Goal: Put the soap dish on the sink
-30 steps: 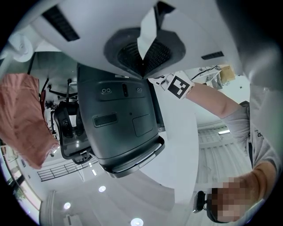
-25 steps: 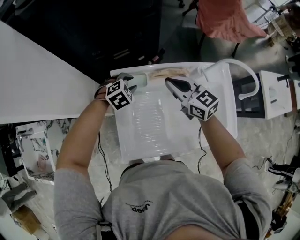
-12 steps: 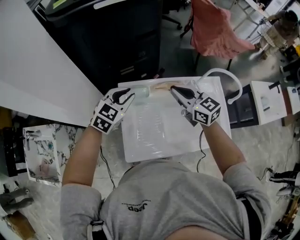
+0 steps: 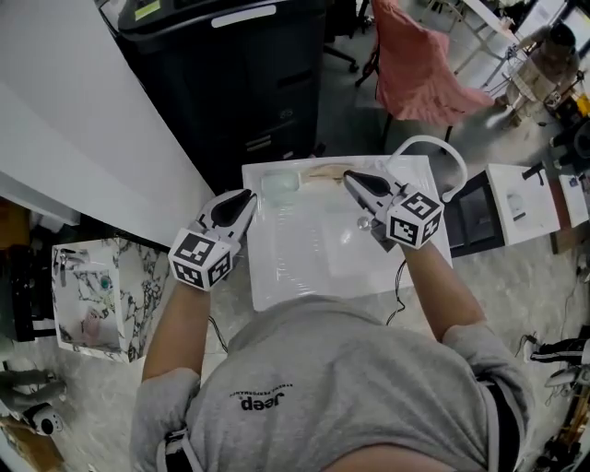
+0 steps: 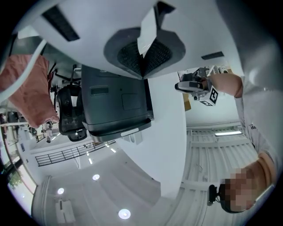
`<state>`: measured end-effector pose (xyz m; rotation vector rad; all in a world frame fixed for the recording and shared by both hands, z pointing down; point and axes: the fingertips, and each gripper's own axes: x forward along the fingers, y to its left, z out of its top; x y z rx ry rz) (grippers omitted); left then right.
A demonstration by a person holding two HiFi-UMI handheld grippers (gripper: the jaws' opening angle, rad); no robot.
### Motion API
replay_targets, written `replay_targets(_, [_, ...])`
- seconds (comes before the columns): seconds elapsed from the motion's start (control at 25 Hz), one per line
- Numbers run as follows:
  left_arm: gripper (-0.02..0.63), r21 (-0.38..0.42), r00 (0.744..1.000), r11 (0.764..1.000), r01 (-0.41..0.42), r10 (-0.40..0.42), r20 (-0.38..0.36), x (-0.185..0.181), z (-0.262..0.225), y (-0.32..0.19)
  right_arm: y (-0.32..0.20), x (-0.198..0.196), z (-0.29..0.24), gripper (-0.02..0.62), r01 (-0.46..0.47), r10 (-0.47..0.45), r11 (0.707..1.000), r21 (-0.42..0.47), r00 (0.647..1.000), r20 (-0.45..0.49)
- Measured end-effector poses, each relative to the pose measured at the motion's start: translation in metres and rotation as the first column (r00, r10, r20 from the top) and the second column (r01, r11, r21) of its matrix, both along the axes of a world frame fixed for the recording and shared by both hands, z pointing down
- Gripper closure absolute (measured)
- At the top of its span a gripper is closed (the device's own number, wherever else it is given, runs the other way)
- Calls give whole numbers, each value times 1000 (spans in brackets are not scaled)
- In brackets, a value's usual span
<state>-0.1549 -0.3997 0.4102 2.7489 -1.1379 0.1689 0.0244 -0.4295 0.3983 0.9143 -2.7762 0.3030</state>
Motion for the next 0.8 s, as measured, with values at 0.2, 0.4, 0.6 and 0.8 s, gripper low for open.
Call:
replay_targets(0.2, [575, 7, 996, 1000, 27, -26, -87, -7, -11, 19, 13, -5, -6, 541, 4, -4, 1000, -1, 1000, -6])
replay_targets(0.4, [590, 3, 980, 999, 51, -49, -193, -15, -15, 38, 25, -7, -5, 541, 10, -10, 1000, -10, 1000, -5])
replay_targets(0.6, [592, -23, 961, 997, 76, -79, -266, -25, -12, 51, 35, -10, 5, 541, 10, -10, 999, -39, 1000, 1])
replay_targets(0.8, [592, -65, 943, 994, 83, -99, -318, -23, -5, 59, 45, -10, 24, 541, 5, -6, 998, -66, 1000, -12])
